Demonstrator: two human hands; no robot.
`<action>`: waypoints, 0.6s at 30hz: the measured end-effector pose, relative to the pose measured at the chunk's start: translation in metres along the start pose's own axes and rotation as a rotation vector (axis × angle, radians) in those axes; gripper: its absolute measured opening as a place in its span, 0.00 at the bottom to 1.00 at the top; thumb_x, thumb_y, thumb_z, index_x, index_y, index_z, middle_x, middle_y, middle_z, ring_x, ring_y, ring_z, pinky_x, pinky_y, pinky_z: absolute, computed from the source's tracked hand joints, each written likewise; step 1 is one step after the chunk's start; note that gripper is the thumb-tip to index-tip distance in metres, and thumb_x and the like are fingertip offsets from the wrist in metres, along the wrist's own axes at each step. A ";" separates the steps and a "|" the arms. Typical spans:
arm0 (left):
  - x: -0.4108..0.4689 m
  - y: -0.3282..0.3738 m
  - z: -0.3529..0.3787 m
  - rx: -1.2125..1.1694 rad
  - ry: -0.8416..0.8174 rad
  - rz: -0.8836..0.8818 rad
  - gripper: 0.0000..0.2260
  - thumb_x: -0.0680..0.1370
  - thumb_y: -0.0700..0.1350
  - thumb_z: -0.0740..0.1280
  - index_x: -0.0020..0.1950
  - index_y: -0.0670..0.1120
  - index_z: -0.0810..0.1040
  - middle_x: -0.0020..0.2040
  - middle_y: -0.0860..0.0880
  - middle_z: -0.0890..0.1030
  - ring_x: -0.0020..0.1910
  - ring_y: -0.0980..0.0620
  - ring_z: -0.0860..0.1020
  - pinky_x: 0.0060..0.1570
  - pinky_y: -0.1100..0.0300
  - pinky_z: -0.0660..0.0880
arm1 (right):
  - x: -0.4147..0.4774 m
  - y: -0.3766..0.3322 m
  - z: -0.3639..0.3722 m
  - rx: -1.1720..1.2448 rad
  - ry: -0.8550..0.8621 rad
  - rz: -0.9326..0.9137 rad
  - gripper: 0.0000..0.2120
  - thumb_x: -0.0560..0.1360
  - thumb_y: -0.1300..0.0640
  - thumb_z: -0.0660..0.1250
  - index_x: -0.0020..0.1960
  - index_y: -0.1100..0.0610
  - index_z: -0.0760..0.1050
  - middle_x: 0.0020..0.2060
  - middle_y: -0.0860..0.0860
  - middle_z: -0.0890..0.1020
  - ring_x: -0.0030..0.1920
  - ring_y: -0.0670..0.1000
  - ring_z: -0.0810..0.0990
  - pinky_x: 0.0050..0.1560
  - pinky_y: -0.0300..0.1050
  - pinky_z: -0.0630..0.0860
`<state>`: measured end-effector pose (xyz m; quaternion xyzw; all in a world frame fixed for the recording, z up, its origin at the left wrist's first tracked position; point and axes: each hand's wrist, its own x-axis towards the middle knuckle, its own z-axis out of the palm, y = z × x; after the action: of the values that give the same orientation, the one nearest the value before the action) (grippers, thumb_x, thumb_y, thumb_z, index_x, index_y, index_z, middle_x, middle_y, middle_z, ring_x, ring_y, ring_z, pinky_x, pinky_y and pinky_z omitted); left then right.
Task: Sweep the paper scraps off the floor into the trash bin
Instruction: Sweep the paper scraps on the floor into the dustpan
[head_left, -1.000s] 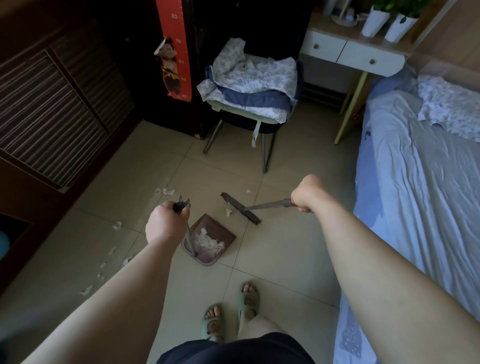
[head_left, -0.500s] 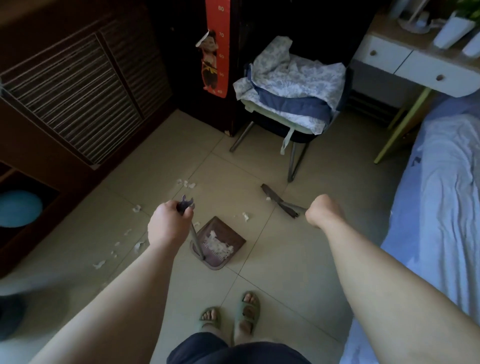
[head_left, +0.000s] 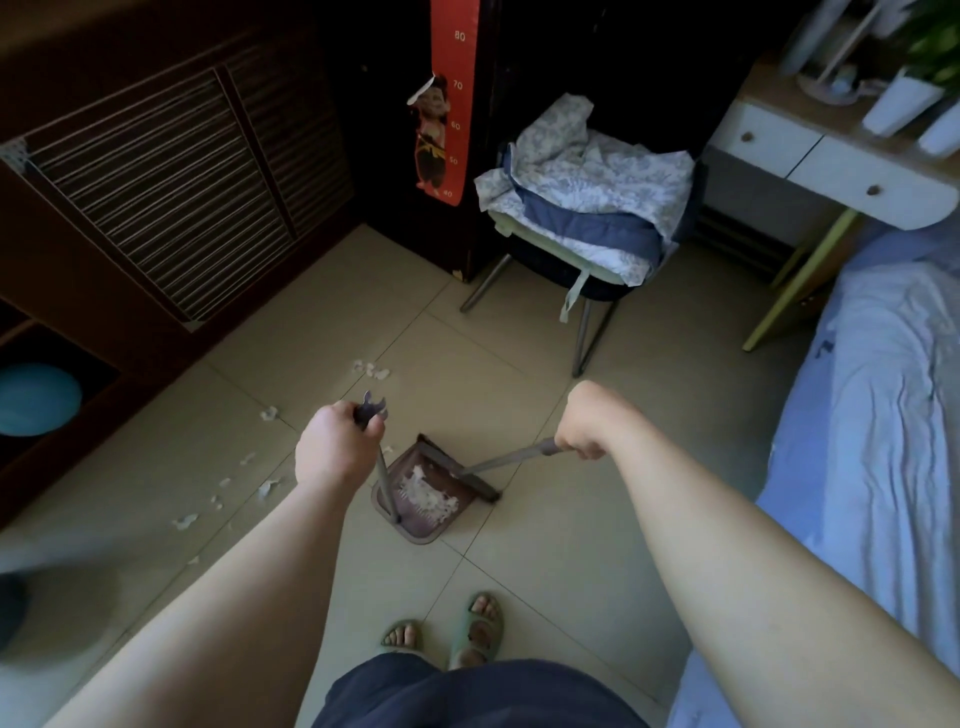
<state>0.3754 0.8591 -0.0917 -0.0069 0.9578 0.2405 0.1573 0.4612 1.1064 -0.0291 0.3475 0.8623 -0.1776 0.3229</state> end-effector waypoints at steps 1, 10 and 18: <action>-0.003 0.000 0.000 0.001 -0.002 0.001 0.10 0.78 0.52 0.64 0.44 0.46 0.77 0.39 0.46 0.79 0.39 0.43 0.78 0.36 0.58 0.70 | -0.005 -0.004 -0.004 -0.046 0.017 0.008 0.13 0.68 0.51 0.74 0.33 0.58 0.75 0.29 0.51 0.81 0.32 0.53 0.79 0.37 0.41 0.76; -0.022 -0.020 0.002 0.020 0.003 -0.031 0.10 0.78 0.51 0.64 0.42 0.46 0.74 0.36 0.47 0.77 0.37 0.43 0.75 0.35 0.59 0.67 | -0.029 -0.012 -0.038 -0.161 0.252 0.024 0.17 0.66 0.46 0.75 0.35 0.55 0.70 0.39 0.50 0.81 0.39 0.53 0.79 0.29 0.38 0.65; -0.031 -0.030 0.005 0.030 0.012 -0.055 0.09 0.77 0.48 0.64 0.43 0.43 0.76 0.37 0.45 0.78 0.37 0.43 0.75 0.33 0.59 0.66 | -0.009 0.006 0.020 -0.040 0.203 0.030 0.06 0.72 0.57 0.69 0.42 0.57 0.73 0.42 0.53 0.77 0.41 0.57 0.77 0.39 0.42 0.71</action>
<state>0.4093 0.8331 -0.0997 -0.0325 0.9616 0.2218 0.1582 0.4794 1.0953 -0.0379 0.3700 0.8886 -0.1195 0.2432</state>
